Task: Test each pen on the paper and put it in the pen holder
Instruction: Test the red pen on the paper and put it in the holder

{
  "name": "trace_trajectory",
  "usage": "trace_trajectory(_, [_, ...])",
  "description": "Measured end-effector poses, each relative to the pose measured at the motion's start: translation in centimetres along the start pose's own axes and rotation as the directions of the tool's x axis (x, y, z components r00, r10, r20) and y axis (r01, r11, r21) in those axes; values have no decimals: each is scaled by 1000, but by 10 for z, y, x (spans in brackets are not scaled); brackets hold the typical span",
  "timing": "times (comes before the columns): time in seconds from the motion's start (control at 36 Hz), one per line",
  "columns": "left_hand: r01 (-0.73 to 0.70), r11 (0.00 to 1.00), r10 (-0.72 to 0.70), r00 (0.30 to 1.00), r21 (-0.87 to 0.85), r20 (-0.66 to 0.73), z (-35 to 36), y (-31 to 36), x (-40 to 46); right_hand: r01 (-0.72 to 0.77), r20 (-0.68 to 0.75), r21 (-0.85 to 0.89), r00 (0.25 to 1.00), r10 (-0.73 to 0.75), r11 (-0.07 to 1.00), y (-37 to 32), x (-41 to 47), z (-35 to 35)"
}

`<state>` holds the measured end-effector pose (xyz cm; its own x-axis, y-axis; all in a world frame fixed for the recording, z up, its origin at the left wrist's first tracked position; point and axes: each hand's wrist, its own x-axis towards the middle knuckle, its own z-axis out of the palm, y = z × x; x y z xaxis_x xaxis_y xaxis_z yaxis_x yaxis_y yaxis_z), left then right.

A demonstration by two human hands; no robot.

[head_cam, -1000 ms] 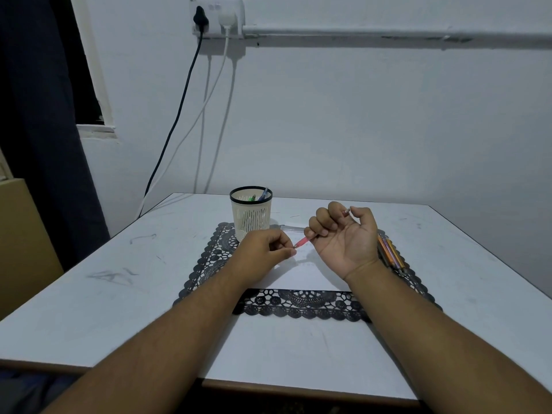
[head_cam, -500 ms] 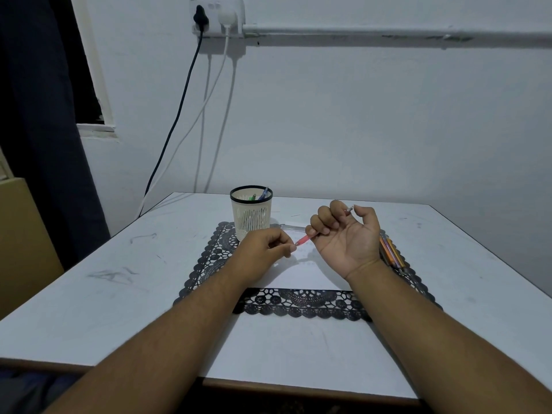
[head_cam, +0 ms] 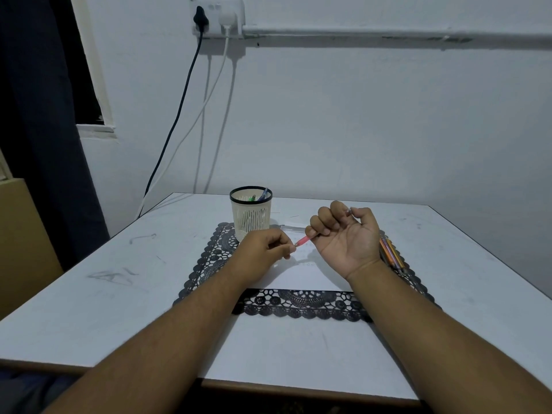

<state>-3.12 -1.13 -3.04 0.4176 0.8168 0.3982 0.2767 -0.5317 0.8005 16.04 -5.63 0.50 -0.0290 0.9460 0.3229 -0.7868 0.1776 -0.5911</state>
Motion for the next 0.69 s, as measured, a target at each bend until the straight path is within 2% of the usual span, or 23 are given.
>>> trace_trajectory(0.42, [-5,999,5,1000,31,2,0,4,0,2,-9,17,1000,-1,1000,0,0,0])
trace_trajectory(0.69, [-1,1000,2,999,-26,37,0,8,-2,4,-8,55,1000,-4,998,-2,-1,0])
